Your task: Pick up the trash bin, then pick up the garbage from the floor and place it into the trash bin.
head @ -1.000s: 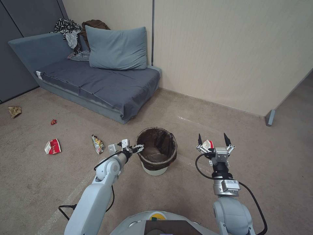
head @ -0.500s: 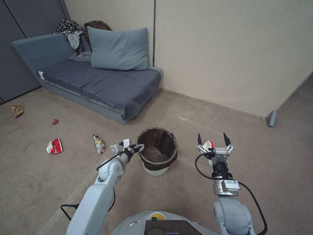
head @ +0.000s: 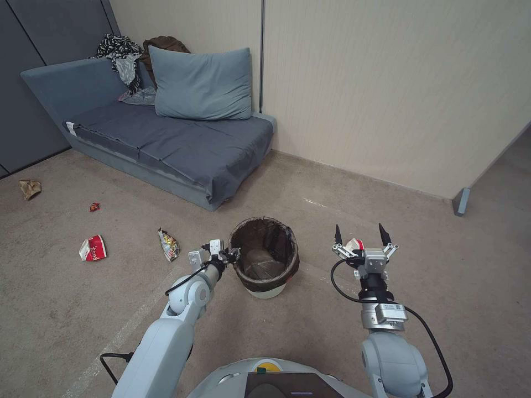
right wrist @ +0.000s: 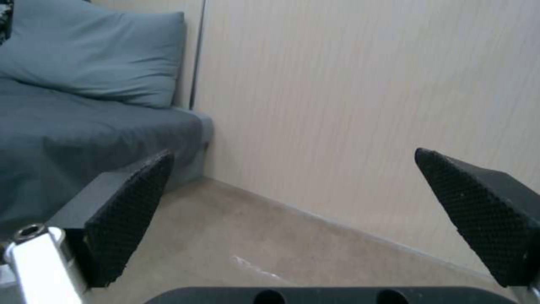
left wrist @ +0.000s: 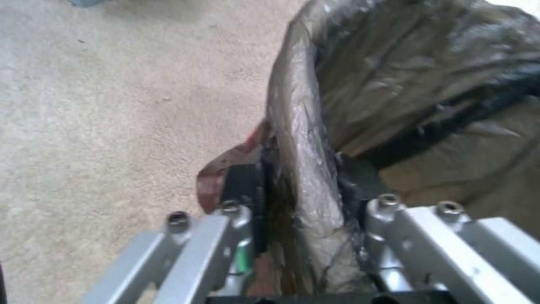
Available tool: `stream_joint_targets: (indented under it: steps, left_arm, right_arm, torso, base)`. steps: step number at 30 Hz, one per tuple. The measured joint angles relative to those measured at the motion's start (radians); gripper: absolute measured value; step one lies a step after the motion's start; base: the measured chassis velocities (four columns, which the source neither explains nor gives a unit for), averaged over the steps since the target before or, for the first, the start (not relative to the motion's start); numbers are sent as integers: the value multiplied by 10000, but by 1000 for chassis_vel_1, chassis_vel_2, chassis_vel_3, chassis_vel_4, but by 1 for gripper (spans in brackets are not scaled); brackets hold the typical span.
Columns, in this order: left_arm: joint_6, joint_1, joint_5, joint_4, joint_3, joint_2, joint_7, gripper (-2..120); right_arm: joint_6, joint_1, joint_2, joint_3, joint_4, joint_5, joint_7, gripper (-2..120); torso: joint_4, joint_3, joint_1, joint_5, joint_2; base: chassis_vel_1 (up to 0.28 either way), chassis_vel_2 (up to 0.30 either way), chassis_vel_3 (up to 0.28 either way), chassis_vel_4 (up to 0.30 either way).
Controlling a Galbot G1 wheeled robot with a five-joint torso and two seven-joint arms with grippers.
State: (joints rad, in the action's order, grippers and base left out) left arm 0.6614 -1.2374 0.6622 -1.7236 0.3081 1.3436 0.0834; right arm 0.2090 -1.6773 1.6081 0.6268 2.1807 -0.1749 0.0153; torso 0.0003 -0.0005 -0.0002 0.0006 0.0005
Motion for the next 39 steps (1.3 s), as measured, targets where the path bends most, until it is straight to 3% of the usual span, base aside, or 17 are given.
stream_joint_targets:
  steps: [9,39]
  left_arm:
    - [0,-139,-183,-3,0,-10,-74,7]
    - [-204,-370,-616,-176,16,29,-202,3]
  right_arm:
    - [-18,24,-1,-16,3,11,-1,100]
    - [-236,70,0,-138,30,-203,-77,100]
  torso:
    - [2,1,0,2,0]
    - [-2,8,2,-13,-5]
  base:
    - [0,0,0,0]
    - [0,0,0,0]
